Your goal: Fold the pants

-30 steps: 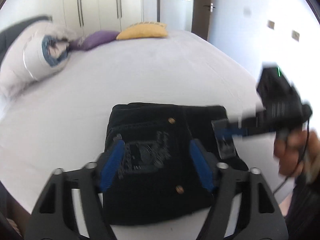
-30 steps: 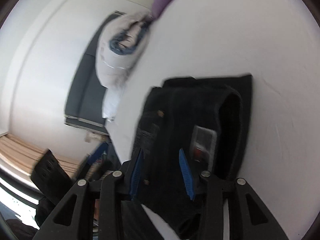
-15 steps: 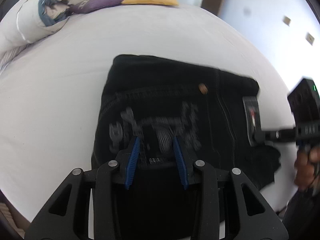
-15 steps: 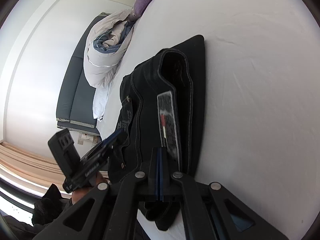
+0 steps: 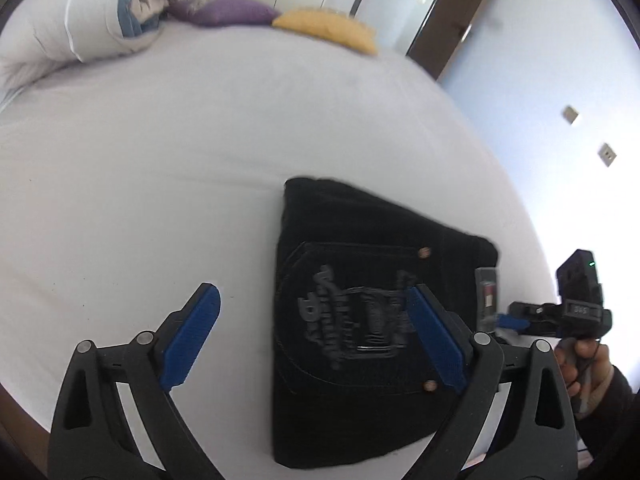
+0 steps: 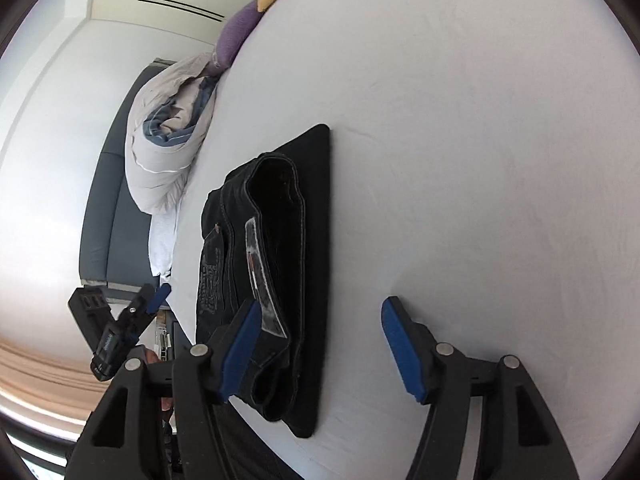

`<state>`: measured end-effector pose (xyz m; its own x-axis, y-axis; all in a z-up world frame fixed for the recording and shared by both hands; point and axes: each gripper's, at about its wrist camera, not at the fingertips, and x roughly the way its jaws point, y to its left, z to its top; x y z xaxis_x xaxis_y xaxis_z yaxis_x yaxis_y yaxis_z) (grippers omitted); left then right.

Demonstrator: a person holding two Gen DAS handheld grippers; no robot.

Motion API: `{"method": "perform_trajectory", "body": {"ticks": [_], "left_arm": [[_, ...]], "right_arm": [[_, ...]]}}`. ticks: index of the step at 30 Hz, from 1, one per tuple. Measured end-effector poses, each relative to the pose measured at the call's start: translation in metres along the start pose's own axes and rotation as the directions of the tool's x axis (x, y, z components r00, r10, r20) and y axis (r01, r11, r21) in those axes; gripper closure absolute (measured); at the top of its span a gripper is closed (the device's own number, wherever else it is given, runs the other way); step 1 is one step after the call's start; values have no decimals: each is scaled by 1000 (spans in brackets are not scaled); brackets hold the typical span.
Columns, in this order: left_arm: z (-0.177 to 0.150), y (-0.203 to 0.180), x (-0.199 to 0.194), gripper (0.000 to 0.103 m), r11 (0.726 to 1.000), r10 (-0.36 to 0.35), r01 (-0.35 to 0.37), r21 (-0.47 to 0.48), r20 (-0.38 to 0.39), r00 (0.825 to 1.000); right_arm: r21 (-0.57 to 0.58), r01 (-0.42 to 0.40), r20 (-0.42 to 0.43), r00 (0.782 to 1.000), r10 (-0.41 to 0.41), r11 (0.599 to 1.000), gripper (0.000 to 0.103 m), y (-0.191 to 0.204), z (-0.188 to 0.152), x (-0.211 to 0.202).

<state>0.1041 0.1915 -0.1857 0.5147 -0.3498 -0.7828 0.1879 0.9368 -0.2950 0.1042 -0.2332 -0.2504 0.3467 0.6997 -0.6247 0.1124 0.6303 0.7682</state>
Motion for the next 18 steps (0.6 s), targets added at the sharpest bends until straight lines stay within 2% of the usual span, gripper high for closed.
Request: {"method": "perform_trajectory", "body": {"ticks": [2, 6, 11, 13, 15, 16, 17, 18], "left_arm": [[-1, 13, 19, 8, 999, -30, 28, -27, -68, 997], [-2, 31, 35, 8, 990, -108, 94, -101, -141, 984], [-7, 20, 60, 8, 994, -103, 94, -53, -202, 974], [-10, 17, 72, 9, 997, -78, 74, -27, -231, 970], [-12, 11, 79, 16, 999, -35, 41, 18, -249, 968], [-11, 8, 80, 27, 999, -33, 39, 22, -251, 967], [-11, 6, 80, 45, 999, -41, 46, 13, -254, 966], [-10, 4, 80, 53, 999, -51, 54, 7, -256, 965]], "right_arm": [[21, -8, -10, 1000, 8, 1000, 32, 0, 0, 2], [23, 11, -49, 999, -10, 1000, 31, 11, 5, 21], [7, 14, -65, 998, -14, 1000, 33, 18, 7, 33], [-5, 28, -70, 997, -29, 1000, 42, 20, 9, 37], [-12, 43, -75, 996, -44, 999, 60, 19, 9, 39], [-6, 39, -76, 996, -39, 999, 63, 19, 11, 42], [-7, 36, -74, 997, -36, 999, 64, 19, 10, 42], [-22, 38, -67, 997, -40, 999, 67, 20, 9, 42]]}}
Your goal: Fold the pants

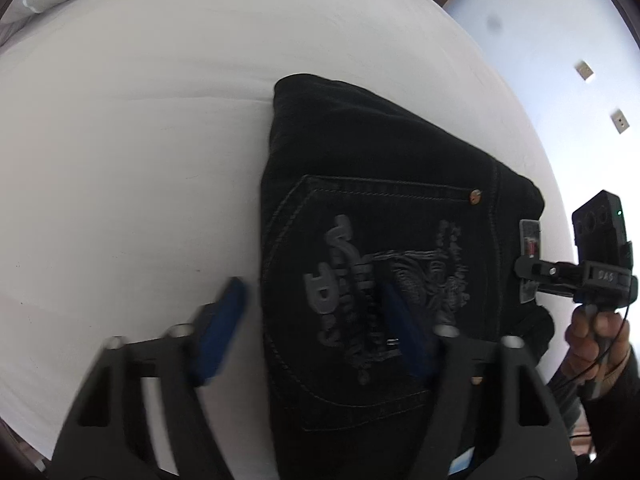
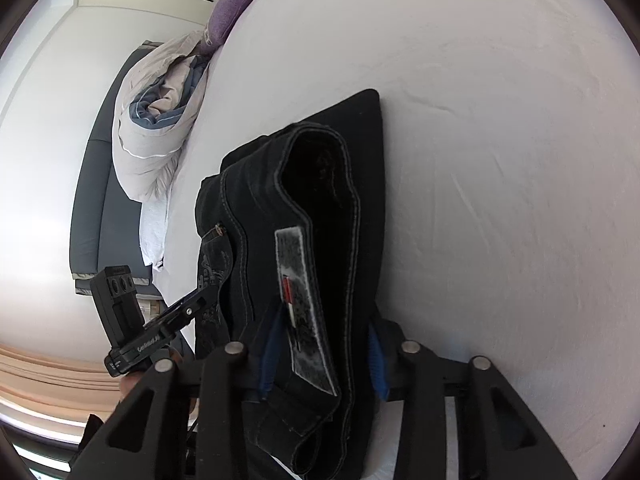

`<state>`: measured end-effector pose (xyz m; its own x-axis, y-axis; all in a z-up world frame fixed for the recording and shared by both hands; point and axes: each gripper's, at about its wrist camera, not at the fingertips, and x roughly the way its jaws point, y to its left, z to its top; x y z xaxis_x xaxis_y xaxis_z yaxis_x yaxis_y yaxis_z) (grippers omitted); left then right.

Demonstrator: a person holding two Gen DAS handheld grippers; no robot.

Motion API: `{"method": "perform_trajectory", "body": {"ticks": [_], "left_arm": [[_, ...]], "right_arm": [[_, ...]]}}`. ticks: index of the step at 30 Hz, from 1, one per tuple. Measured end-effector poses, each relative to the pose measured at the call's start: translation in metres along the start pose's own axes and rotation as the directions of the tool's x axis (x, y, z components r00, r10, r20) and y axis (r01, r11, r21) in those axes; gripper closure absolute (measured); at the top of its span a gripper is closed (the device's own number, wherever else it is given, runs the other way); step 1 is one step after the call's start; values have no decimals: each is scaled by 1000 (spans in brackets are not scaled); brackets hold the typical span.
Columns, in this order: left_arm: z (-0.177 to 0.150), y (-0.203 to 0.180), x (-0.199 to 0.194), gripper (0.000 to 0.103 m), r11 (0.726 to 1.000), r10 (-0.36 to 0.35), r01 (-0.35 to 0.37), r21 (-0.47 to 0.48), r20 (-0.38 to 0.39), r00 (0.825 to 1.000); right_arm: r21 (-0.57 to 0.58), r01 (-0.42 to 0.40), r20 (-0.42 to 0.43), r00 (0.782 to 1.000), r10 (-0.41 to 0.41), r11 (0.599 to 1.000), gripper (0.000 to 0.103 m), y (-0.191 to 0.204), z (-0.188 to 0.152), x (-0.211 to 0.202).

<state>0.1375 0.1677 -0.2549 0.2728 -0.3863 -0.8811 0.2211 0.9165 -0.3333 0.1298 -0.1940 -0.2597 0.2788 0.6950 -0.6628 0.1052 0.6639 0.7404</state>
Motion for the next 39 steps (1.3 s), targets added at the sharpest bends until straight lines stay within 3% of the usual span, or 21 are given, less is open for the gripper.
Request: {"method": "perform_trajectory", "body": {"ticks": [5, 9, 16, 22, 27, 30, 33, 34, 35, 37, 39], "left_arm": [[-2, -29, -2, 71, 989, 133, -134, 65, 10, 991], [-2, -41, -12, 82, 985, 161, -162, 54, 38, 986], [11, -69, -43, 85, 990, 121, -129, 65, 117, 986], [40, -108, -55, 85, 992, 70, -89, 95, 187, 980], [73, -145, -22, 85, 990, 33, -58, 126, 192, 981], [80, -150, 3, 85, 991, 9, -30, 130, 158, 987], [81, -150, 46, 81, 993, 7, -18, 120, 94, 996], [79, -149, 63, 74, 993, 22, -29, 112, 68, 997], [76, -147, 74, 61, 993, 45, -51, 109, 57, 997], [68, -144, 82, 48, 991, 74, -82, 105, 74, 994], [62, -133, 82, 32, 995, 71, -78, 70, 98, 993]], "right_arm": [[-120, 82, 51, 996, -77, 989, 77, 22, -5, -3], [-222, 129, 102, 989, -109, 966, 81, 44, -11, -14], [-292, 140, 175, 980, -91, 946, 82, 65, -6, -48], [-305, 148, 255, 965, -69, 941, 82, 66, 30, -101], [-262, 153, 295, 953, -72, 953, 82, 42, 71, -128], [-204, 137, 280, 957, -76, 969, 82, 7, 90, -130], [-129, 121, 234, 968, -88, 984, 79, -38, 103, -120], [-83, 123, 204, 974, -104, 989, 76, -60, 105, -113], [-53, 123, 200, 974, -110, 991, 67, -74, 105, -109], [-36, 20, 230, 973, -11, 999, 65, -93, 98, -112], [-47, -10, 259, 966, 22, 999, 62, -95, 91, -118]]}}
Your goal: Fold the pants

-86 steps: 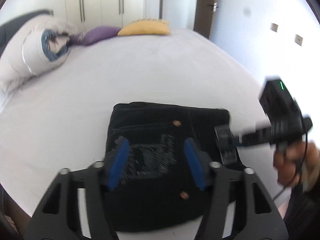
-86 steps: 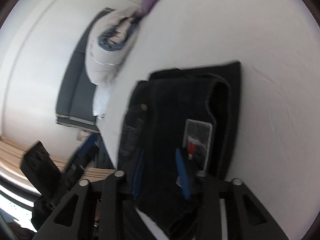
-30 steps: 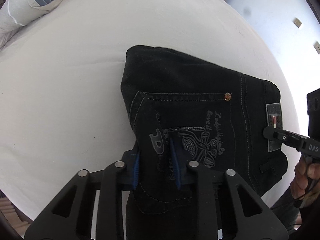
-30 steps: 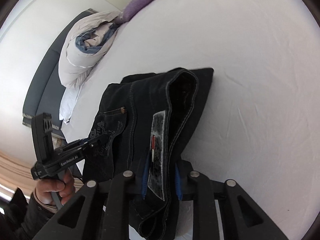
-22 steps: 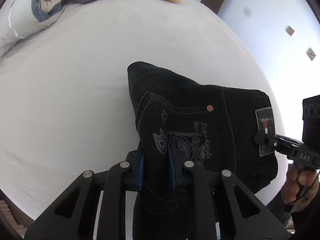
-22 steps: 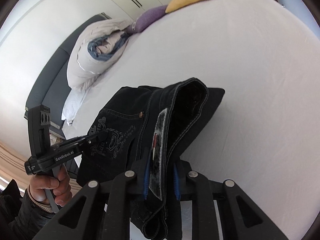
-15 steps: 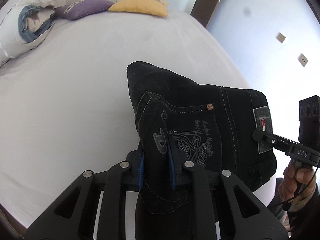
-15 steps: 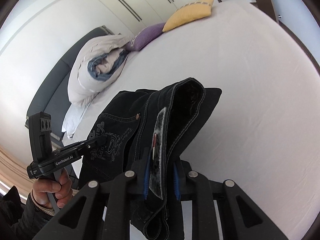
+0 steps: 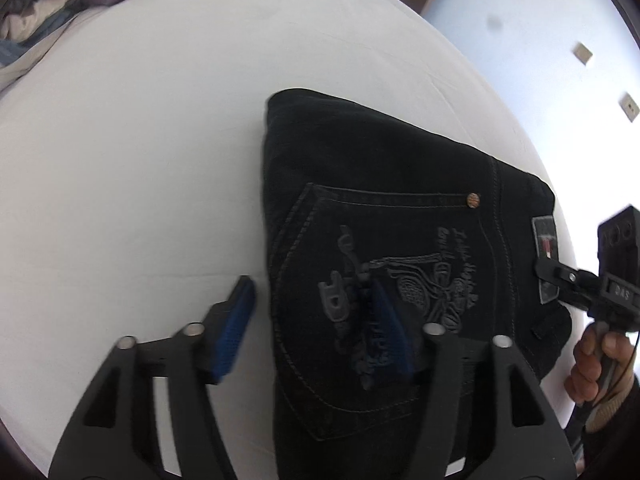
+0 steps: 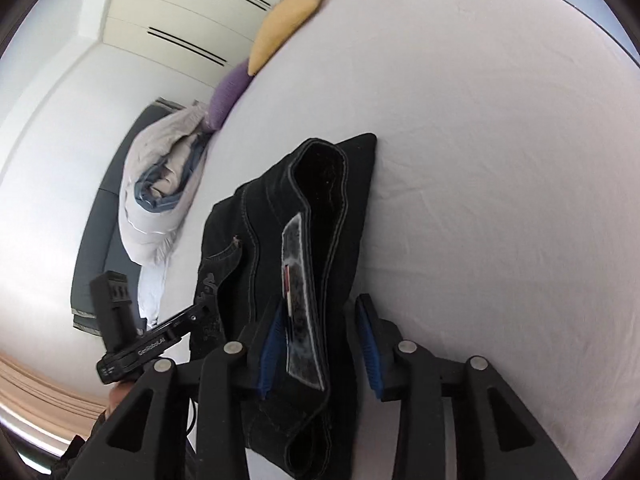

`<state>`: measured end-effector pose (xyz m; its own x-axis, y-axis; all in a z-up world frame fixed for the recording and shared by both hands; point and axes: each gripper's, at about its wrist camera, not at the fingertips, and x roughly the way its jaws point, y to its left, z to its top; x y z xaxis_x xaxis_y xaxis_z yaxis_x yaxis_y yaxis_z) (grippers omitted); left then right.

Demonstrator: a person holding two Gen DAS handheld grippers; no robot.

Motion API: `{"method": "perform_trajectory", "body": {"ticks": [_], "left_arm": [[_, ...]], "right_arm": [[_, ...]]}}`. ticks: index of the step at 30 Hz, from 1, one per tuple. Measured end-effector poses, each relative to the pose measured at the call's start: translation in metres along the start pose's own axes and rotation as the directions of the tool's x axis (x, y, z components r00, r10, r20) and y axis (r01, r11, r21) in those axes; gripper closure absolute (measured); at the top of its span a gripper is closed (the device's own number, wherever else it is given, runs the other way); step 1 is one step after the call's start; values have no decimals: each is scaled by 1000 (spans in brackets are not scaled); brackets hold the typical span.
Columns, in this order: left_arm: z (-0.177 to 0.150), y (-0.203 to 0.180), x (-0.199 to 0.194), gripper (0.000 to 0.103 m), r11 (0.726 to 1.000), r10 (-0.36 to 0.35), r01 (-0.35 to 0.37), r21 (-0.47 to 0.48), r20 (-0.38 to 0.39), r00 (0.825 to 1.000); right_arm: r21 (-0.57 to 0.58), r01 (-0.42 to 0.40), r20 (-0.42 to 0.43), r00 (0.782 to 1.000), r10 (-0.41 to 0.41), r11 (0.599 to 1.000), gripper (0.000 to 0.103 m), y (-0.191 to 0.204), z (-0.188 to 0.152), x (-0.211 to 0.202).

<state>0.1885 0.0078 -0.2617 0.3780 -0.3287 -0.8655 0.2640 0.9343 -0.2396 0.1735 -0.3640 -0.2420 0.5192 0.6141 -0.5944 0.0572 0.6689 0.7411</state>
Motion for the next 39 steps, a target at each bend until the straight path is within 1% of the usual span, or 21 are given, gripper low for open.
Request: {"method": "perform_trajectory", "body": {"ticks": [1, 3, 5, 7, 8, 9, 11, 14, 16, 20, 22, 23, 25, 26, 29, 30, 32, 33, 36, 38, 39], "left_arm": [[-2, 6, -1, 26, 1000, -3, 3, -19, 4, 1000], [-7, 14, -10, 26, 999, -7, 7, -41, 8, 1000], [-13, 19, -34, 26, 998, 62, -61, -24, 69, 996], [-25, 7, -73, 25, 989, 131, -141, 37, 201, 971], [-32, -3, -93, 20, 978, 171, -196, 66, 272, 947], [-40, -12, -112, 15, 963, 214, -256, 84, 339, 916], [-60, -35, -157, 2, 920, 295, -383, 78, 504, 812], [-98, -60, -227, 0, 898, 312, -440, 4, 701, 642], [-120, -67, -267, 0, 896, 297, -444, -19, 769, 565], [-172, -85, -346, 0, 927, 238, -370, -64, 861, 449], [-195, -85, -378, 0, 943, 175, -333, -28, 890, 422], [-203, -88, -389, 0, 942, 144, -334, 7, 894, 424], [-208, -102, -401, 0, 929, 129, -368, 52, 883, 451], [-210, -106, -405, 0, 905, 156, -420, 61, 872, 463], [-209, -125, -414, 0, 848, 207, -529, 48, 887, 413], [-202, -127, -419, 0, 848, 195, -526, 60, 888, 417], [-201, -137, -416, 0, 868, 180, -488, 87, 862, 474], [-198, -139, -412, 0, 883, 181, -460, 91, 838, 514], [-188, -140, -382, 0, 907, 219, -413, 77, 753, 621], [-184, -139, -359, 0, 929, 196, -354, 106, 670, 716], [-181, -141, -344, 0, 935, 187, -335, 117, 641, 745]], "right_arm": [[-2, -1, 11, 1000, 1, 1000, 60, 1, -2, -3], [5, 22, 51, 998, -23, 1000, 52, 2, -5, -17], [9, 75, 113, 991, -75, 997, 45, 10, -10, -37], [-15, 142, 191, 972, -136, 990, 36, 21, -19, -62], [-29, 169, 223, 962, -158, 985, 32, 29, -24, -72], [-42, 202, 257, 948, -185, 978, 25, 37, -28, -84], [-84, 287, 345, 907, -242, 954, 23, 58, -40, -113], [-173, 428, 519, 805, -287, 887, 7, 106, -62, -155], [-205, 492, 626, 730, -273, 846, 0, 136, -77, -181], [-258, 597, 797, 576, -182, 760, 0, 196, -107, -236], [-262, 641, 859, 496, -129, 721, 0, 228, -121, -257], [-263, 657, 879, 465, -105, 707, 0, 238, -128, -267], [-263, 689, 914, 403, -55, 675, 0, 258, -144, -286], [-262, 700, 922, 385, -41, 664, 0, 265, -150, -293], [-252, 719, 939, 342, -15, 648, 0, 281, -164, -309], [-249, 724, 943, 334, -10, 643, 0, 284, -167, -313], [-243, 729, 944, 330, -17, 640, 0, 288, -173, -317], [-245, 726, 942, 336, -21, 642, 0, 288, -175, -316], [-260, 715, 919, 390, -62, 649, 0, 282, -170, -297], [-256, 729, 892, 431, -135, 635, 0, 272, -164, -279], [-256, 733, 879, 447, -164, 630, 0, 264, -161, -269]]}}
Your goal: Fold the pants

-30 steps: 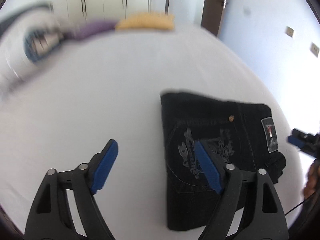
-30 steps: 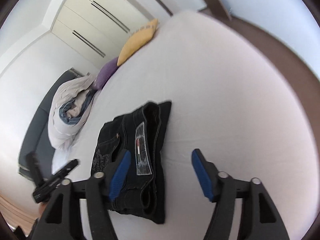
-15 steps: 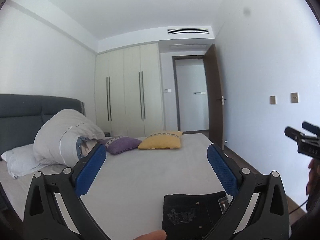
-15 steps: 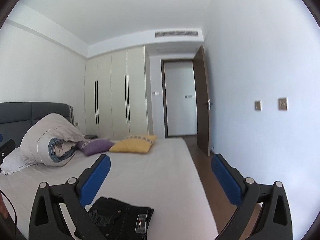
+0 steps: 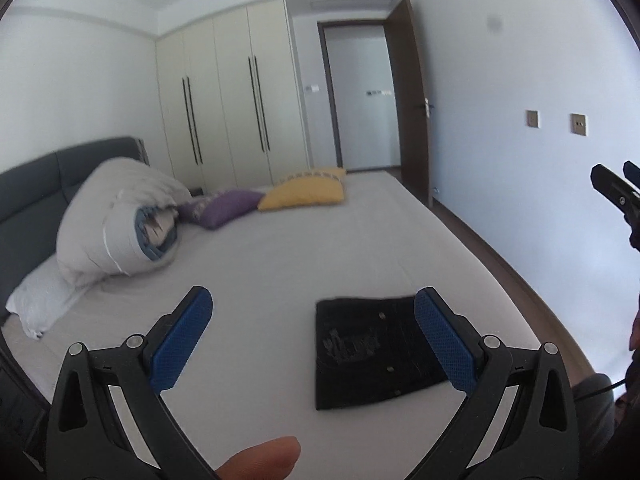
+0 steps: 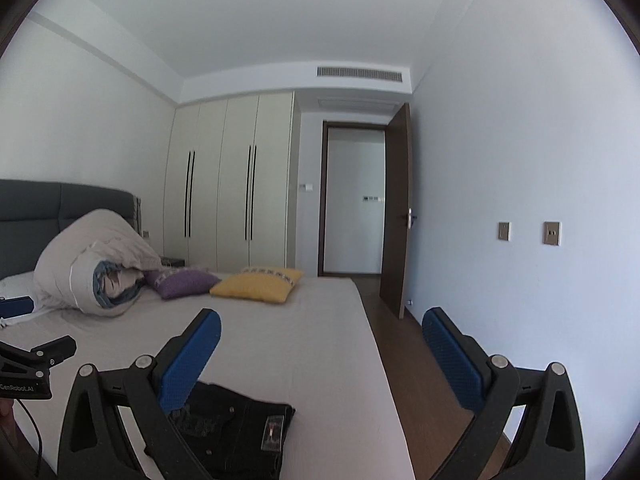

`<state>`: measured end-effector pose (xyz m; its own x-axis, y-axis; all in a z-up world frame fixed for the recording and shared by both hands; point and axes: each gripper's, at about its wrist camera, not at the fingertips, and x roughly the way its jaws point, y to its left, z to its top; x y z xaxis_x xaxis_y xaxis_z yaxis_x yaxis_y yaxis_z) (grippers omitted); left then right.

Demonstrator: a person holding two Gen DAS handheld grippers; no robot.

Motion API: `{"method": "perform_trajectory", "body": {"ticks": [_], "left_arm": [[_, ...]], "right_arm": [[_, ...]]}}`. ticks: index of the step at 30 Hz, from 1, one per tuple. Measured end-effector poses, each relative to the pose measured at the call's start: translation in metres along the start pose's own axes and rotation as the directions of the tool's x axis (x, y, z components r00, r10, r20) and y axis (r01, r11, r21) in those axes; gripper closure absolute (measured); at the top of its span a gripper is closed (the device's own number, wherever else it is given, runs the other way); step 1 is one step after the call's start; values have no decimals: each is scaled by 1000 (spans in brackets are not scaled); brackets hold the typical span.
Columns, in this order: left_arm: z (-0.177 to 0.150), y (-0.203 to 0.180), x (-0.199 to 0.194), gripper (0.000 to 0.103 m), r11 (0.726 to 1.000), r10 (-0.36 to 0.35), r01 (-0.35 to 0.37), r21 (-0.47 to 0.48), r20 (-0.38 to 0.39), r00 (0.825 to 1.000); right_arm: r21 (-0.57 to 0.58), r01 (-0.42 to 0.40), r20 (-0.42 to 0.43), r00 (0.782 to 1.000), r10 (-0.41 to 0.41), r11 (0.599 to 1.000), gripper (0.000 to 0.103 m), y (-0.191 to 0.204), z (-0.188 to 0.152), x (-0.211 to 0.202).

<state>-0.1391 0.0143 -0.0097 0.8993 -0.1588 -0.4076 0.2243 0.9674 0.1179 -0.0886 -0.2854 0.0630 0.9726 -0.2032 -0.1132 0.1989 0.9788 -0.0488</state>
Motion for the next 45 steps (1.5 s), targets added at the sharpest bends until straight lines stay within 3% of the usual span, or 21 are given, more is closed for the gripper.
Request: {"method": "perform_trajectory", "body": {"ticks": [3, 7, 10, 13, 17, 22, 30, 45], "left_arm": [[-21, -9, 46, 0, 1000, -9, 10, 3, -113, 994], [-53, -5, 124, 0, 999, 15, -27, -40, -280, 960], [-74, 3, 158, 0, 989, -39, -18, -146, -377, 925], [-89, 3, 185, 0, 986, -38, -36, -162, -431, 902], [-88, 9, 178, 0, 982, -60, -31, -188, -463, 884], [-89, 8, 174, 0, 985, -52, -33, -170, -470, 881], [-78, 7, 150, 0, 989, -26, -42, -141, -446, 895], [-82, 0, 152, 0, 991, -21, -42, -130, -450, 893]], "right_arm": [[14, 5, -169, 986, -2, 1000, 0, 2, -28, 26], [91, -14, -372, 927, 47, 996, 0, 5, -66, 51], [105, -25, -448, 891, 70, 994, 0, 14, -86, 57], [106, -37, -495, 864, 85, 994, 0, 25, -101, 58], [105, -32, -545, 834, 84, 994, 0, 31, -111, 64], [105, -25, -555, 828, 79, 994, 0, 31, -108, 65], [93, -26, -563, 823, 74, 995, 0, 31, -102, 67], [83, -35, -594, 801, 78, 996, 0, 35, -112, 71]]}}
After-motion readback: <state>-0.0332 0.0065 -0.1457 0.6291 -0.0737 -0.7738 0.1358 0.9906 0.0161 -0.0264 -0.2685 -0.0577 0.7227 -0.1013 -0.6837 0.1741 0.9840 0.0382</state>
